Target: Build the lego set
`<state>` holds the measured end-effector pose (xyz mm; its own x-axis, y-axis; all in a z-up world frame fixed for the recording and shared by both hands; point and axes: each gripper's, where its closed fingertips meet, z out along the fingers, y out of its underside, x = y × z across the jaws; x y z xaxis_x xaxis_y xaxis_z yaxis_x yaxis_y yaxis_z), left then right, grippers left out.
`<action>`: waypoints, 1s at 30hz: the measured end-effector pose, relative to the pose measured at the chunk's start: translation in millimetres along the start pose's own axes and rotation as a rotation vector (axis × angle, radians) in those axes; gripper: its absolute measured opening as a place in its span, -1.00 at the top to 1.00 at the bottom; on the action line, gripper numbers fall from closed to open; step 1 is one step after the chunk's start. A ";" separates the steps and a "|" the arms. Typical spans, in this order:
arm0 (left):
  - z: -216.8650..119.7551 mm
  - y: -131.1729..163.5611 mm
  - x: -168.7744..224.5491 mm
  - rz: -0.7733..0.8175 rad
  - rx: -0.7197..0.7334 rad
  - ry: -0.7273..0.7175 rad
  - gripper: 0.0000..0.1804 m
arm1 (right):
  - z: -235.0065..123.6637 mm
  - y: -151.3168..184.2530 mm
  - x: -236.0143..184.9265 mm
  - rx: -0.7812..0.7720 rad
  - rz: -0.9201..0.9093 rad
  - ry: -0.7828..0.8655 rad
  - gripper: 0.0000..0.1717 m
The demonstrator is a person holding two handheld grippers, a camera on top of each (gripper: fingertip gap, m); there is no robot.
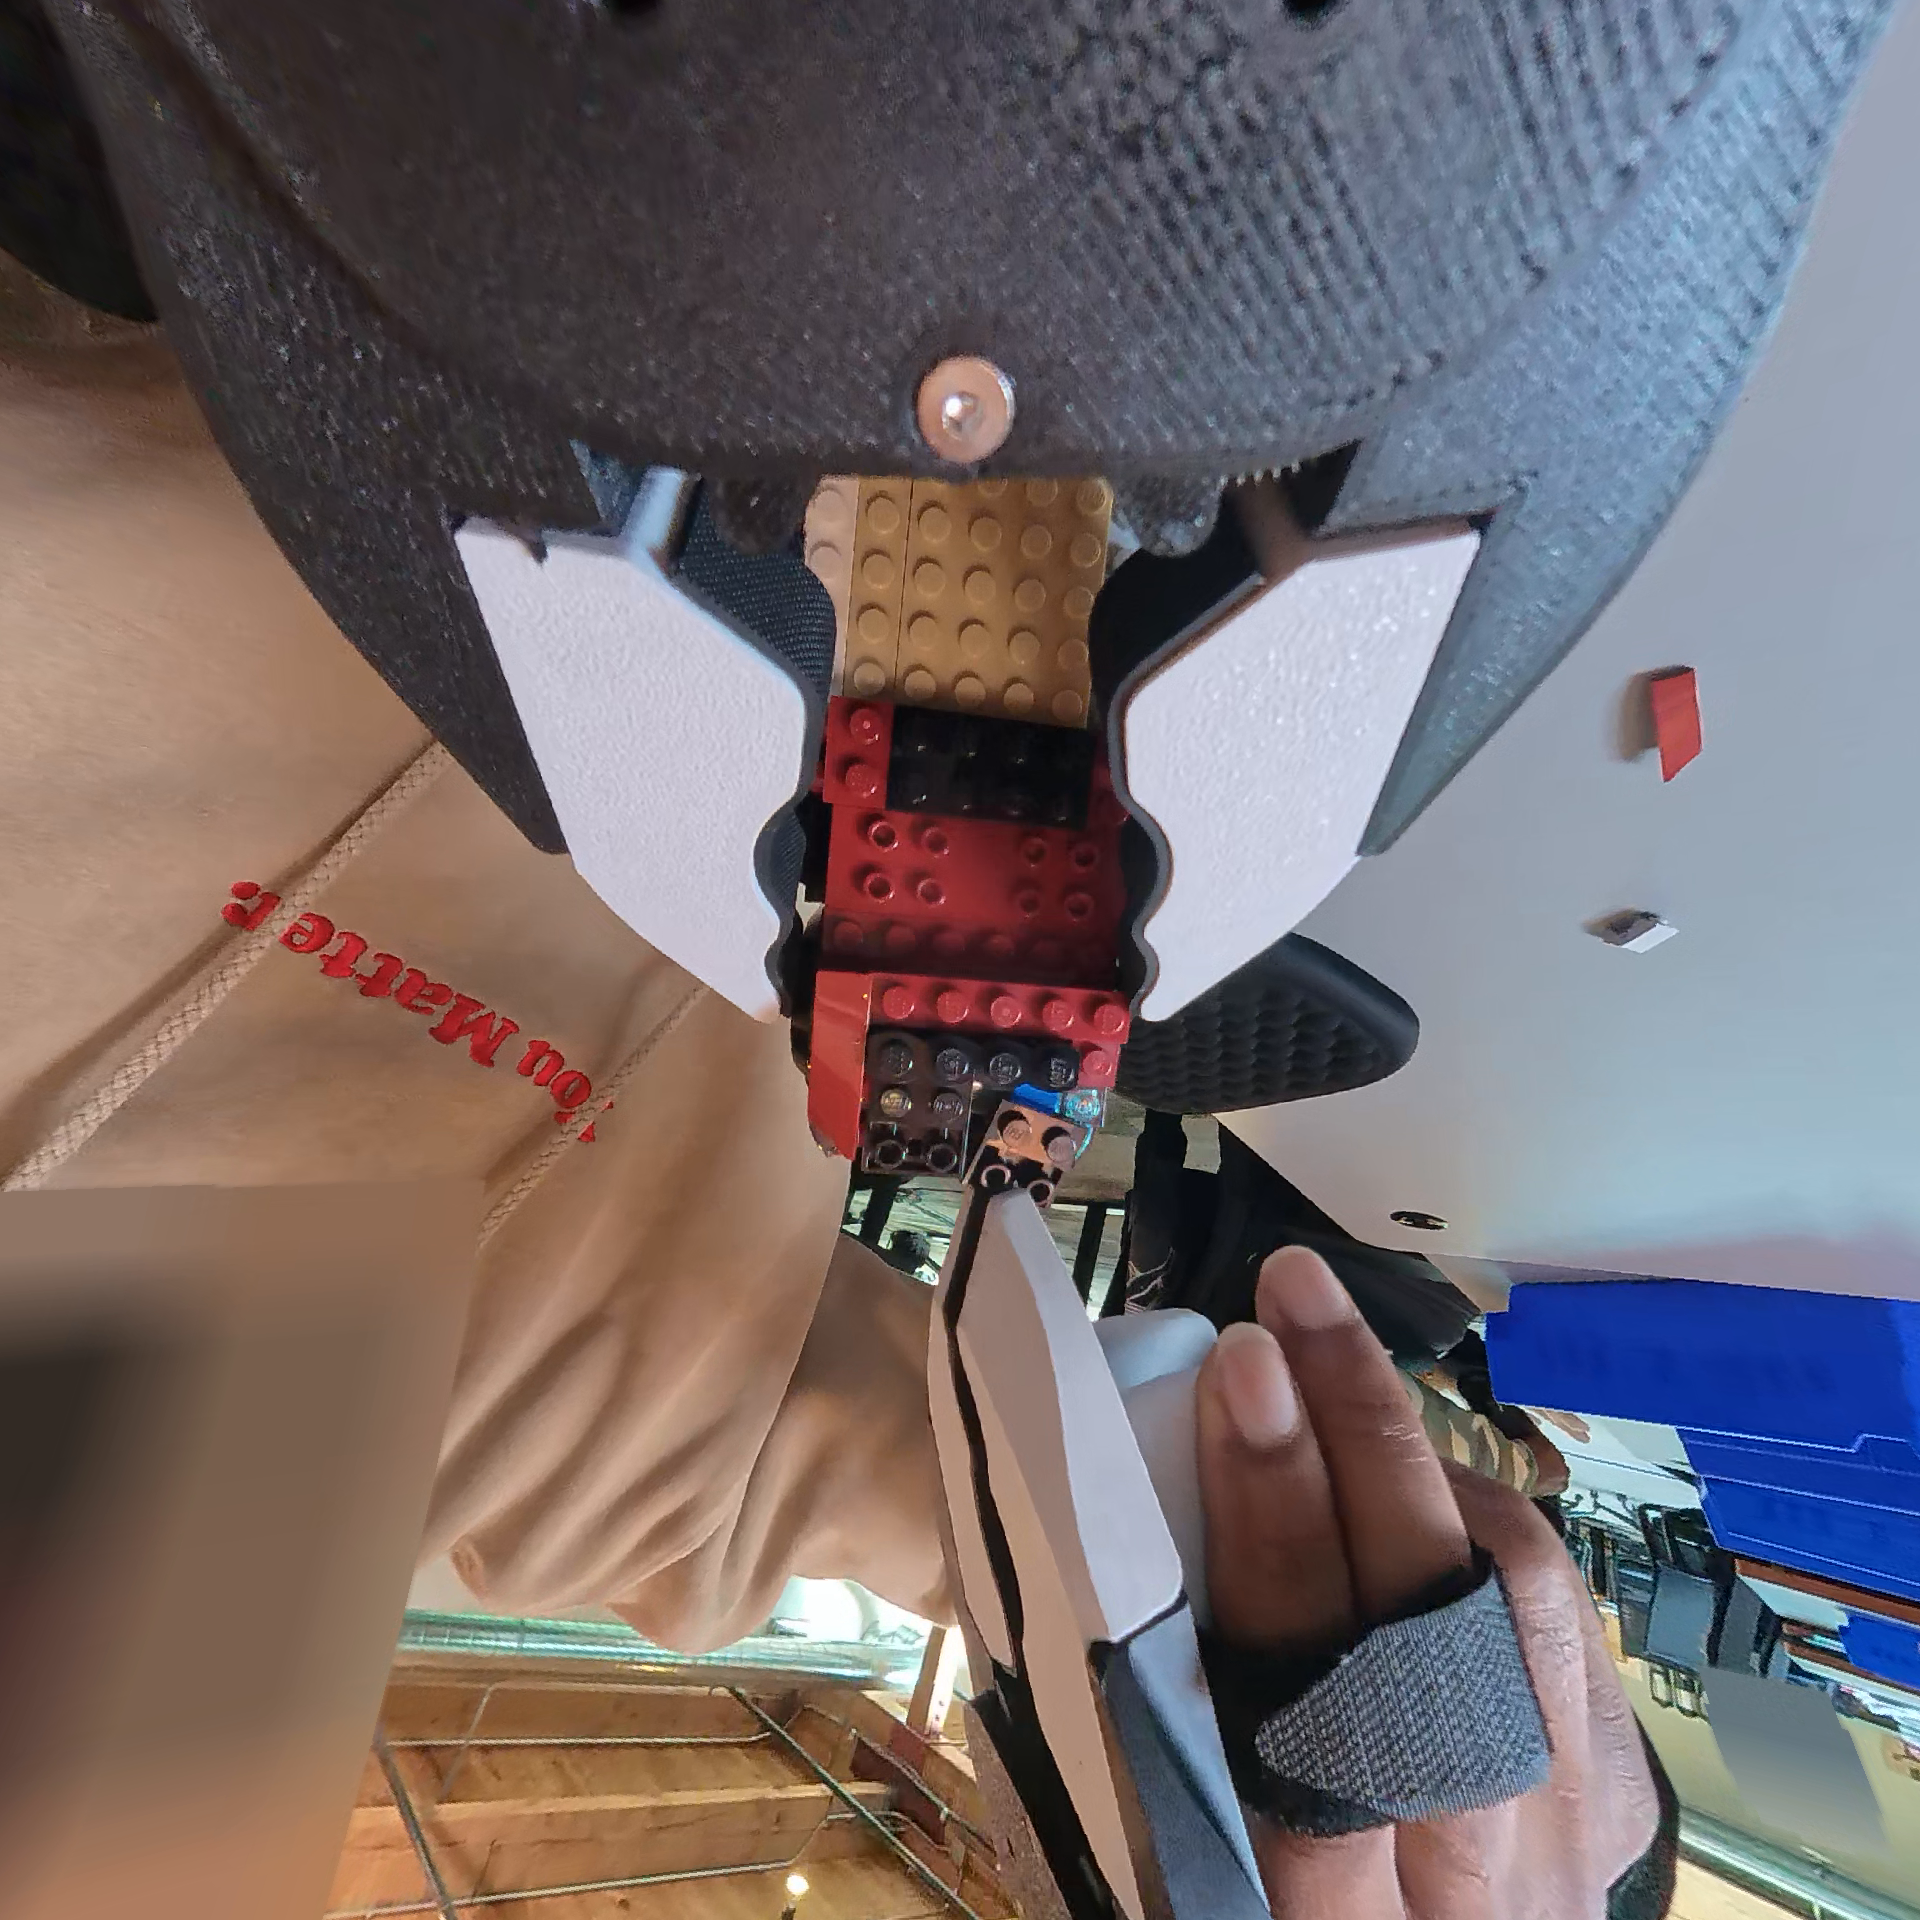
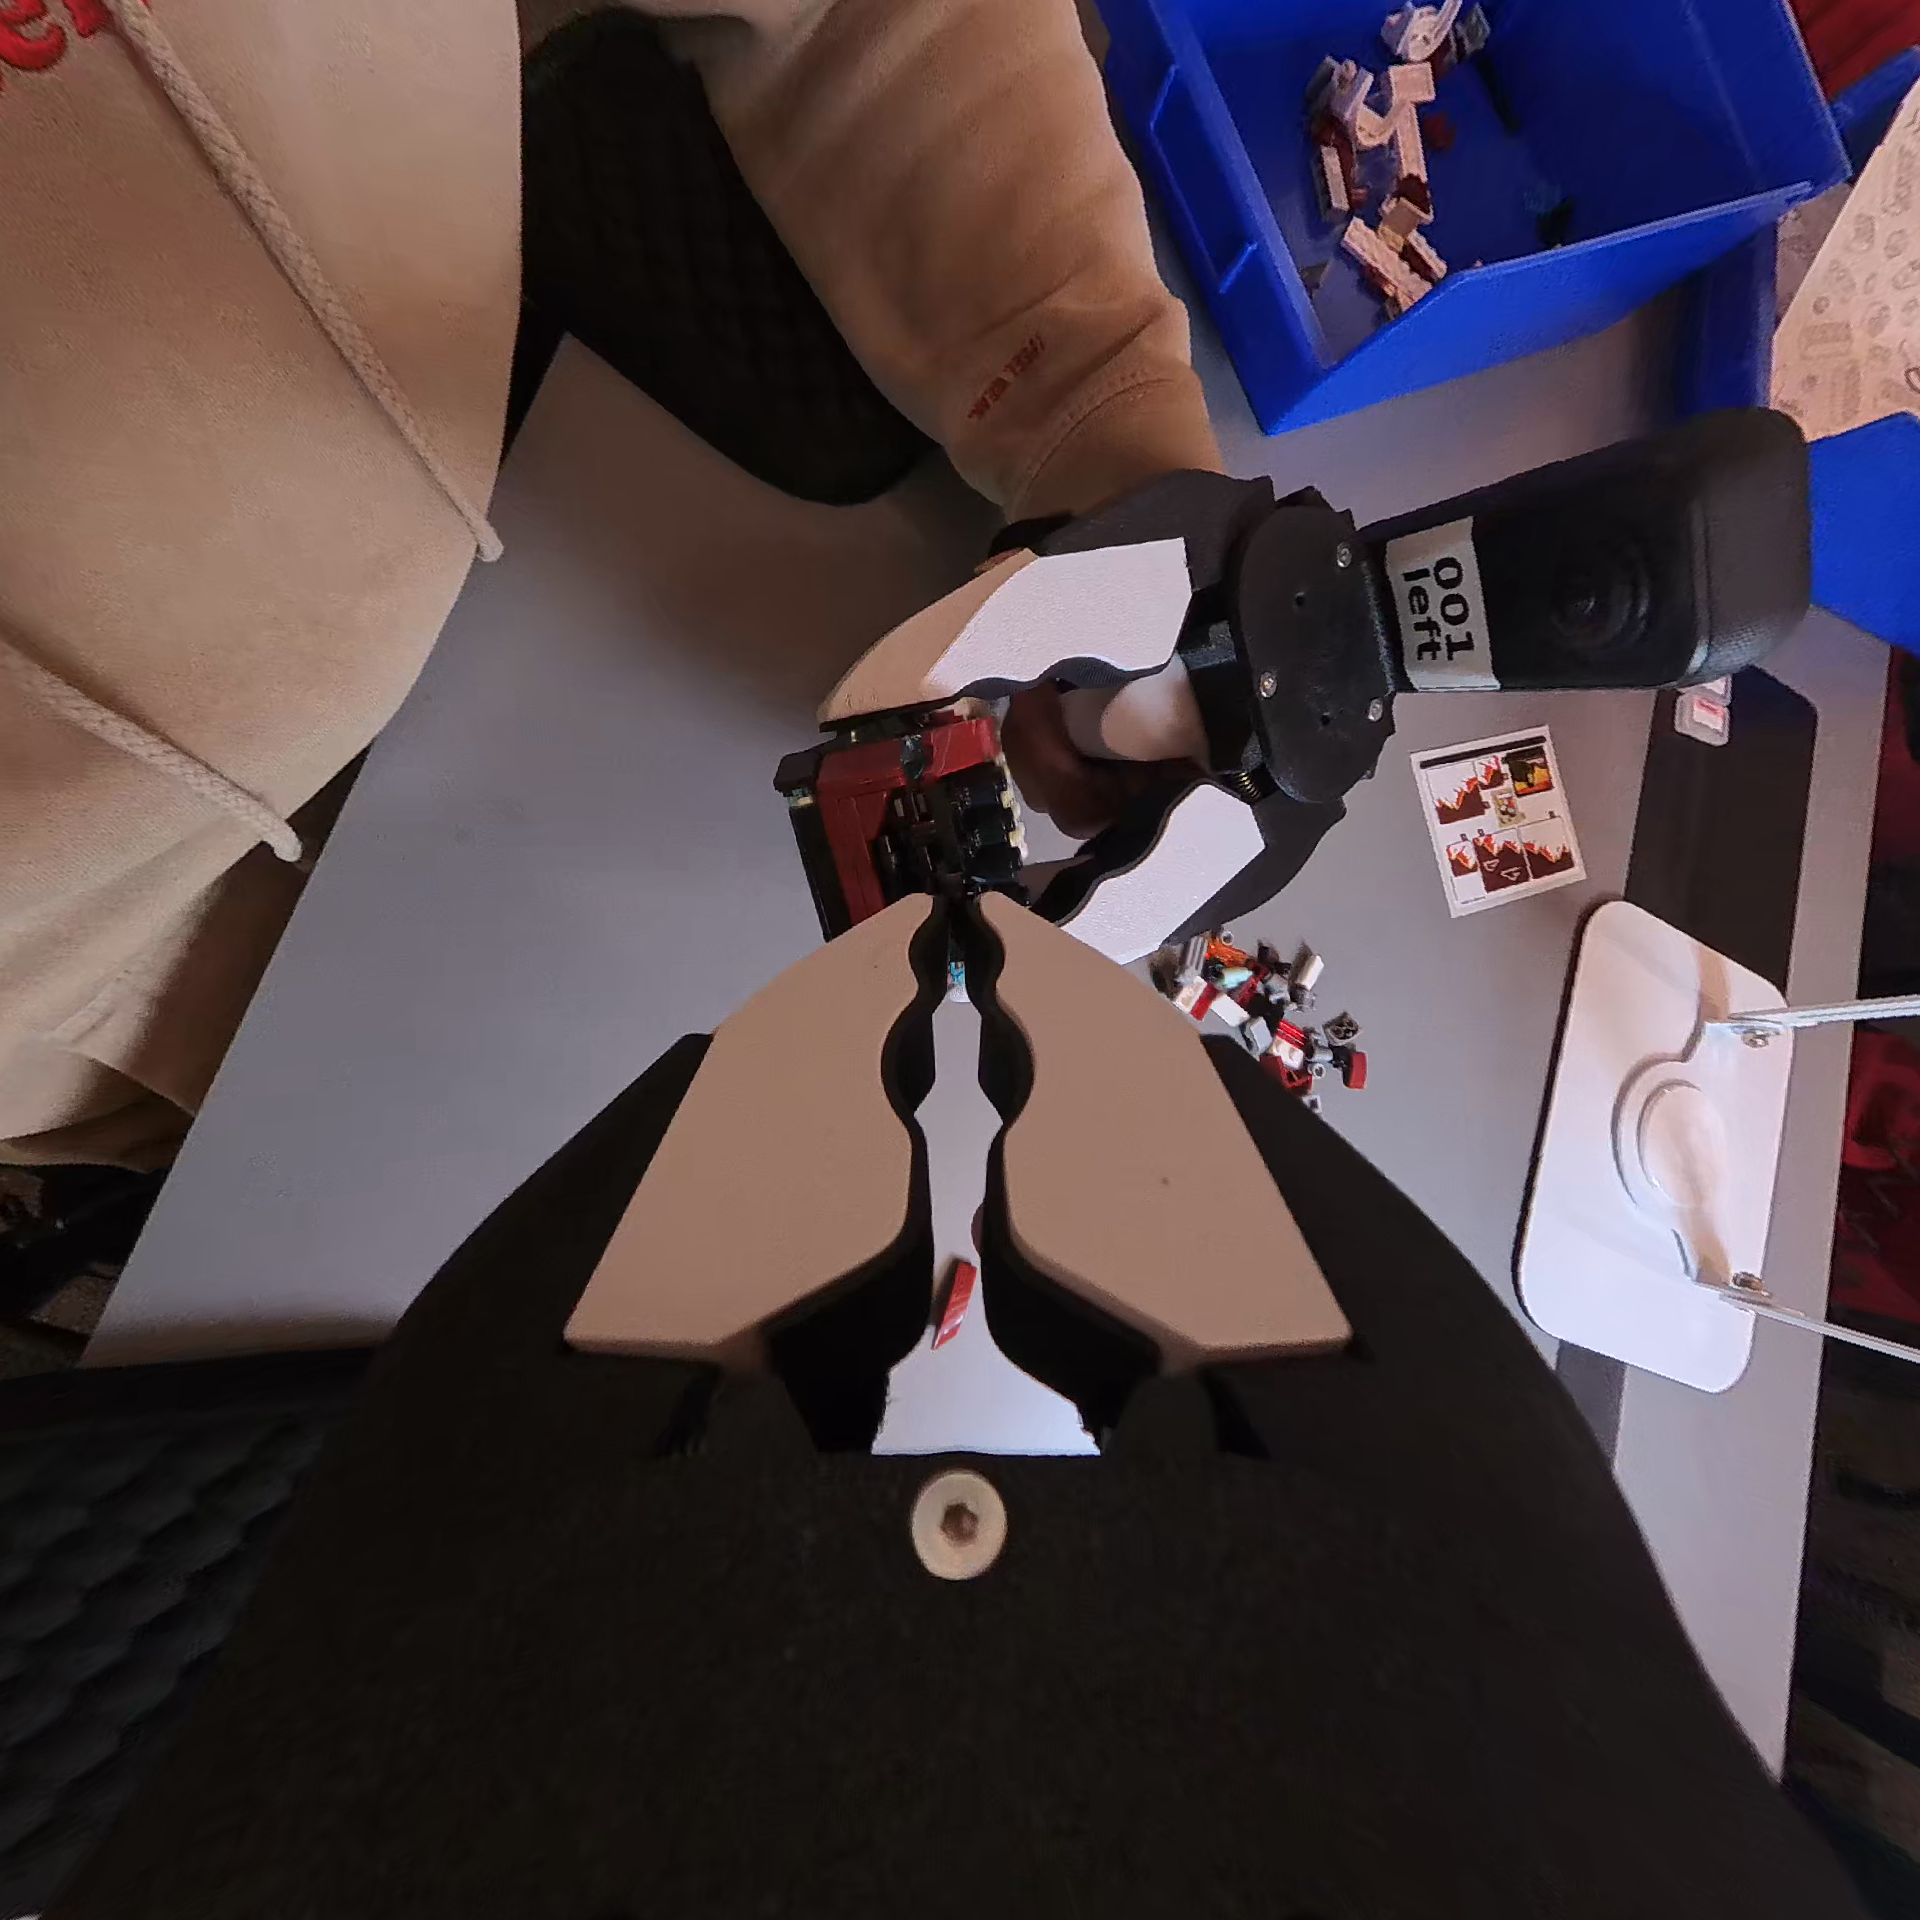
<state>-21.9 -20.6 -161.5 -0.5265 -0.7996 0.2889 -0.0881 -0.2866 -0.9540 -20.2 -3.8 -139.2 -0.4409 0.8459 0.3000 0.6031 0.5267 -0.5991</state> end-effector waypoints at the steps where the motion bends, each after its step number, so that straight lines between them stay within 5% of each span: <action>1: 0.3 0.7 0.7 0.002 -0.006 0.003 0.35 | 0.4 -0.5 -1.0 0.005 -0.002 -0.009 0.96; 7: 5.0 3.3 7.0 0.006 -0.031 0.037 0.35 | 6.6 -5.9 -1.3 0.051 -0.029 -0.023 0.97; 10: 29.0 13.1 39.3 0.022 -0.110 0.205 0.35 | 23.6 12.7 -1.5 -0.011 -0.051 -0.068 0.99; 14: 12.9 -15.2 43.5 0.081 -0.001 0.154 0.35 | -2.2 -6.6 17.6 0.097 -0.023 -0.008 1.00; 22: 1.1 -15.1 32.5 0.133 -0.028 0.061 0.34 | -12.5 5.5 39.5 0.148 0.088 0.046 1.00; 27: -0.3 -0.2 13.3 0.163 -0.154 -0.071 0.34 | -38.6 27.2 52.9 0.175 0.176 0.180 1.00; 30: -1.4 18.4 -1.0 0.186 -0.279 -0.161 0.34 | -65.6 66.9 66.1 0.146 0.304 0.282 0.79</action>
<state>-24.2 -24.4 -179.4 -0.4176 -0.9036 0.0958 -0.2422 0.0091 -0.9702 34.7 92.7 -110.7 -0.0476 0.9609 0.2726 0.5681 0.2505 -0.7839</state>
